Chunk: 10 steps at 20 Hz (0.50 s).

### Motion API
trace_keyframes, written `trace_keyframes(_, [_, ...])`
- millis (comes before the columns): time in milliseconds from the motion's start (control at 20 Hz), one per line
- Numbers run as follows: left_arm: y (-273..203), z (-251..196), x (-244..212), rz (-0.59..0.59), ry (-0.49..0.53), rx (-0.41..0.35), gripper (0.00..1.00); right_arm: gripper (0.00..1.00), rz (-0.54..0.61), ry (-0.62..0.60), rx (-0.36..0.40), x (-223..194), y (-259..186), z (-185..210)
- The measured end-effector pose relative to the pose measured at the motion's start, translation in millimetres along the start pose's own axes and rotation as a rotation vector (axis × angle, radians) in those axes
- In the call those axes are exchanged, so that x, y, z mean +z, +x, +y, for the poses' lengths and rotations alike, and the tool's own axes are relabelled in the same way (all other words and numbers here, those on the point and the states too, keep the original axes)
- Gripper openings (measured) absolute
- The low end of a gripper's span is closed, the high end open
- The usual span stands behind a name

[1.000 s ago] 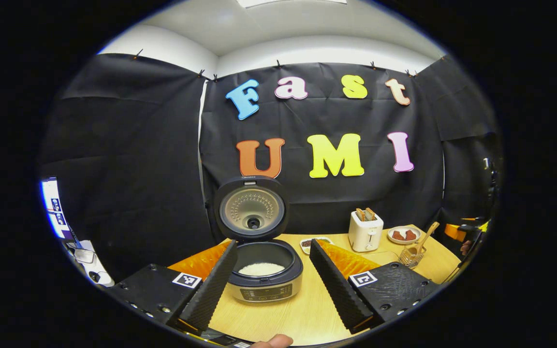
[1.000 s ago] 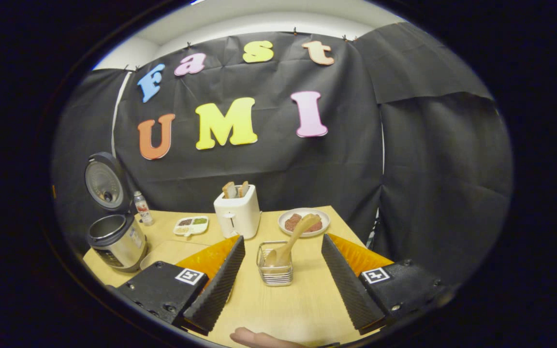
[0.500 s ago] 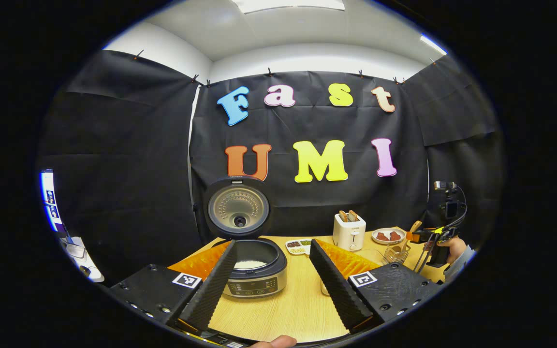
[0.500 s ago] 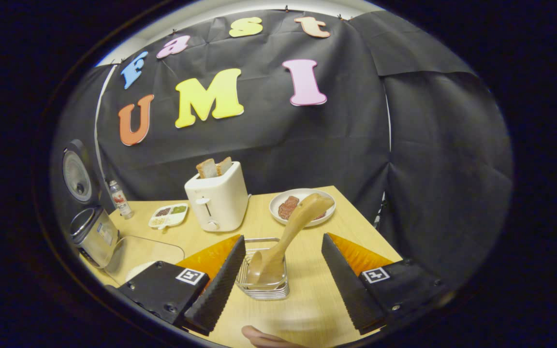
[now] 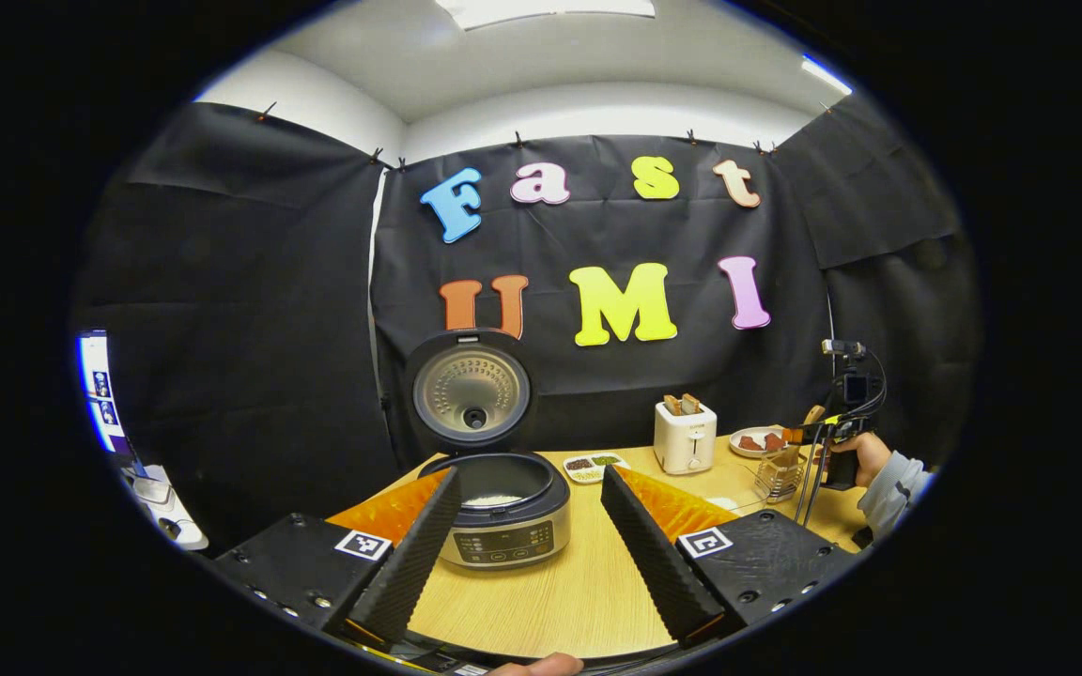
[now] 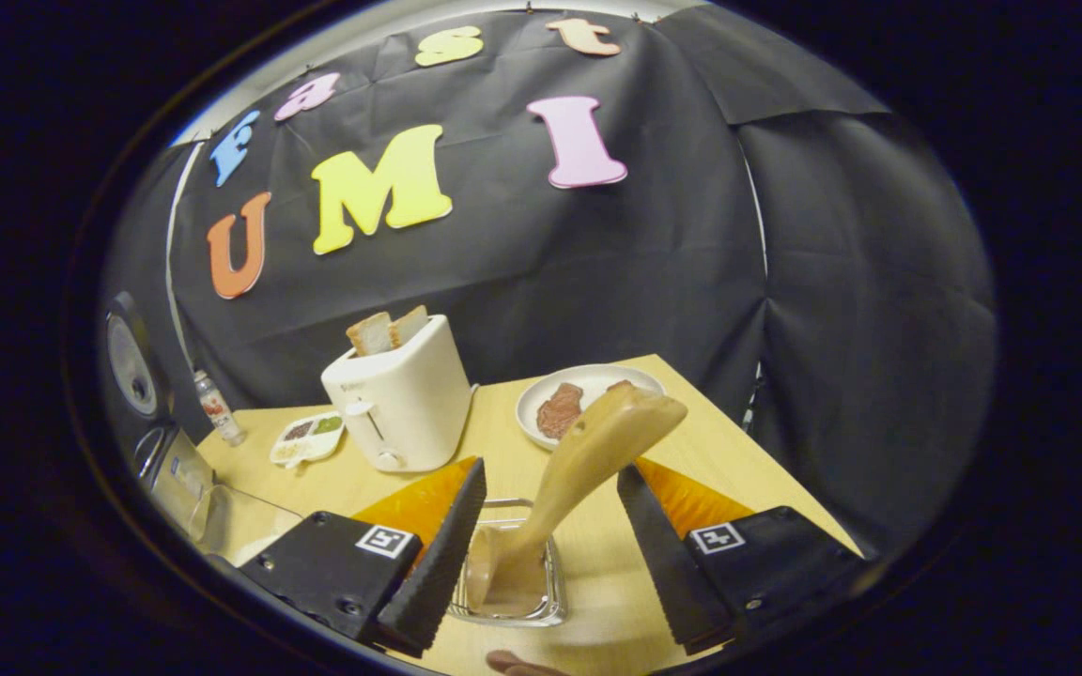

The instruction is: Close the left gripper, press the button to open the rice cooker; take a wooden spoon from the chopstick holder with the right hand, scoop a spoonful of rice and pour it into the rice cooker, then put the wooden spoon back into the chopstick holder.

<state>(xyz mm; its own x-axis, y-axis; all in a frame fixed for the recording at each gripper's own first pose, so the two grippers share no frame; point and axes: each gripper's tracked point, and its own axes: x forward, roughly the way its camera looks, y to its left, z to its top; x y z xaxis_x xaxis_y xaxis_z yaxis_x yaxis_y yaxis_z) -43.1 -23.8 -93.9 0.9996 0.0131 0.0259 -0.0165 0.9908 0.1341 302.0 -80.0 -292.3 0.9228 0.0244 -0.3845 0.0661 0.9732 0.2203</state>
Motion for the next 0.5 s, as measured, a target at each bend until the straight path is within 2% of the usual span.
trace_keyframes(50, [3.1,-0.1,-5.6,0.018,-0.005,-0.005,0.95,0.89,0.009,0.01,0.002,-2.6,4.7,2.3])
trace_keyframes(100, [7.0,3.4,-8.8,0.027,-0.01,-0.004,0.95,0.82,0.012,0.02,0.013,-4.8,8.1,4.9])
trace_keyframes(150, [9.6,5.5,-11.2,0.038,-0.012,-0.003,0.95,0.79,0.017,0.03,0.039,-5.3,11.0,11.9])
trace_keyframes(200, [11.6,7.9,-14.4,0.048,-0.013,-0.003,0.95,0.66,0.018,0.033,0.044,-6.0,12.0,14.5])
trace_keyframes(250, [14.5,9.1,-16.2,0.057,-0.015,-0.004,0.95,0.58,0.009,0.033,0.042,-4.0,14.2,12.8])
trace_keyframes(300, [14.9,9.5,-17.6,0.066,-0.017,-0.008,0.95,0.38,0.001,0.035,0.025,-0.4,13.7,10.1])
trace_keyframes(350, [15.9,9.5,-19.1,0.072,-0.018,-0.015,0.95,0.36,-0.013,0.045,0.037,2.9,12.7,11.6])
trace_keyframes(400, [17.8,9.5,-19.8,0.073,-0.018,-0.021,0.96,0.24,-0.019,0.046,0.058,5.1,13.2,17.9])
trace_keyframes(500, [19.1,11.4,-21.1,0.079,-0.014,-0.026,0.95,0.16,-0.033,0.031,0.061,10.6,8.5,22.9])
